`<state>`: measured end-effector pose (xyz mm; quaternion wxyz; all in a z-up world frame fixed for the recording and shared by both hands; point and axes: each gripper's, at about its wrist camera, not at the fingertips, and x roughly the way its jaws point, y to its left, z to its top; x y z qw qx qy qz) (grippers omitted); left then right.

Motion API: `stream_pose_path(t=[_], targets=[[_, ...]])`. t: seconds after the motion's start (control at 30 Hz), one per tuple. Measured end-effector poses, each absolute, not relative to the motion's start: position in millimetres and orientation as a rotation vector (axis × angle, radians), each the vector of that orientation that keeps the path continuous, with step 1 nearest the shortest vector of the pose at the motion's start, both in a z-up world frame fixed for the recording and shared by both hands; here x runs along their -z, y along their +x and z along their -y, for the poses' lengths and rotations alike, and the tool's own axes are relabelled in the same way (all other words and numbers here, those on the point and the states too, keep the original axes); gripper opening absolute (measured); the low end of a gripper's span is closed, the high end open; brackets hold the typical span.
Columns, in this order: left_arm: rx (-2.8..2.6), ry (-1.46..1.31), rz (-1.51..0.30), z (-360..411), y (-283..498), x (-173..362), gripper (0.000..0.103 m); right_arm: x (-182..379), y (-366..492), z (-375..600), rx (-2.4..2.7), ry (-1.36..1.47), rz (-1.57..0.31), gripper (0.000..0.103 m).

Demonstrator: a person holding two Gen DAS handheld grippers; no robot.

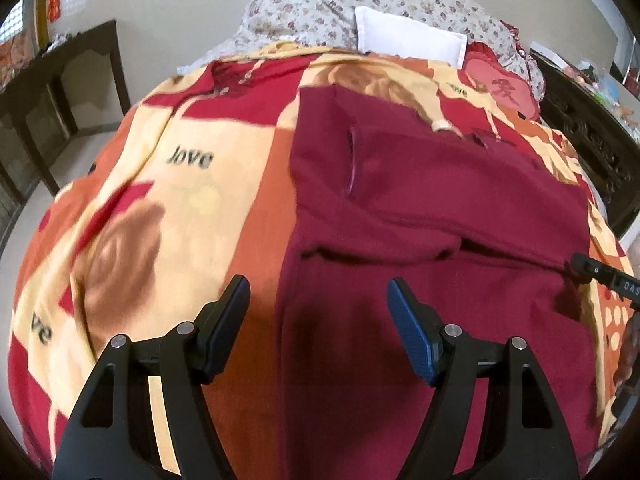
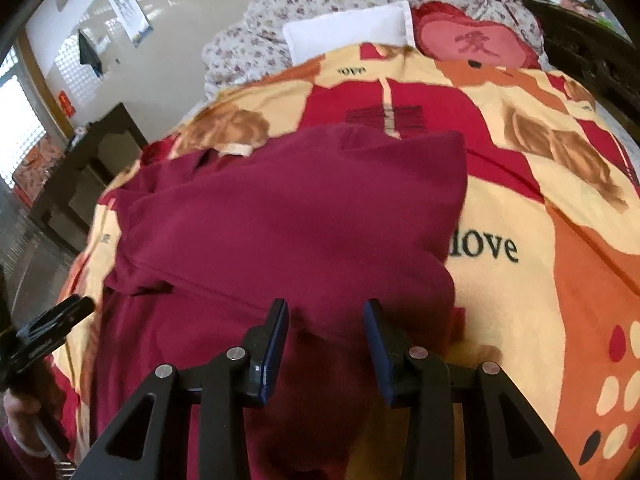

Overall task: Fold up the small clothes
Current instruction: 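Grasp the sweater's hem with the right gripper and lift it toward the collar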

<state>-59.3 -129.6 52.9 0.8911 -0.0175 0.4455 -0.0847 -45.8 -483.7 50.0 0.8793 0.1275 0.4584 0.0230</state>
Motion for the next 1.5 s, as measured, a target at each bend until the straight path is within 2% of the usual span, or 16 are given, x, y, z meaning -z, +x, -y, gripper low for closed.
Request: stream_pose_path(t=[0.07,0.17,0.57,0.8,0.93,0.97,1.0,1.03,1.07,1.2,1.27,1.37,1.43,1.47,1.5], targets=[[0.182,-0.061,-0.939,123,-68,-48,0.072,-55,-57,484,-0.079,0.292,-0.937,0.037],[0.194,-0.103,-0.969,114,-77,-41,0.072,-58,-78,481,-0.107,0.285,-0.931,0.050],[0.230,-0.175,-1.037,91,-112,-29,0.072,-28,-169,496,-0.135,0.346,-0.999,0.053],[0.244,-0.185,-1.076,92,-127,-21,0.072,-19,-135,492,-0.169,0.436,-0.942,0.053],[0.239,-0.185,-1.081,91,-134,-20,0.072,-2,-100,498,-0.199,0.622,-0.926,0.053],[0.238,-0.187,-1.081,90,-134,-20,0.072,-1,-95,498,-0.209,0.648,-0.912,0.049],[0.237,-0.188,-1.083,90,-134,-20,0.072,1,-91,499,-0.212,0.657,-0.902,0.025],[0.237,-0.188,-1.086,89,-134,-20,0.072,0,-88,499,-0.200,0.644,-0.907,0.011],[0.238,-0.189,-1.088,88,-134,-20,0.072,-2,-88,500,-0.186,0.629,-0.902,0.007],[0.238,-0.204,-1.075,83,-136,-23,0.072,-35,-99,504,-0.046,0.436,-0.828,0.007],[0.241,-0.216,-1.070,82,-139,-23,0.072,-37,-96,502,0.094,0.320,-0.833,0.000],[0.261,-0.227,-1.085,83,-142,-22,0.072,-22,-95,515,-0.016,0.518,-0.906,0.001],[0.278,-0.229,-1.083,83,-147,-27,0.072,-34,-114,515,-0.082,0.561,-0.866,0.001],[0.286,-0.231,-1.076,80,-152,-30,0.072,-42,-126,511,-0.093,0.523,-0.850,0.004],[0.291,-0.234,-1.072,77,-155,-33,0.072,-50,-142,507,-0.110,0.472,-0.845,0.014]])
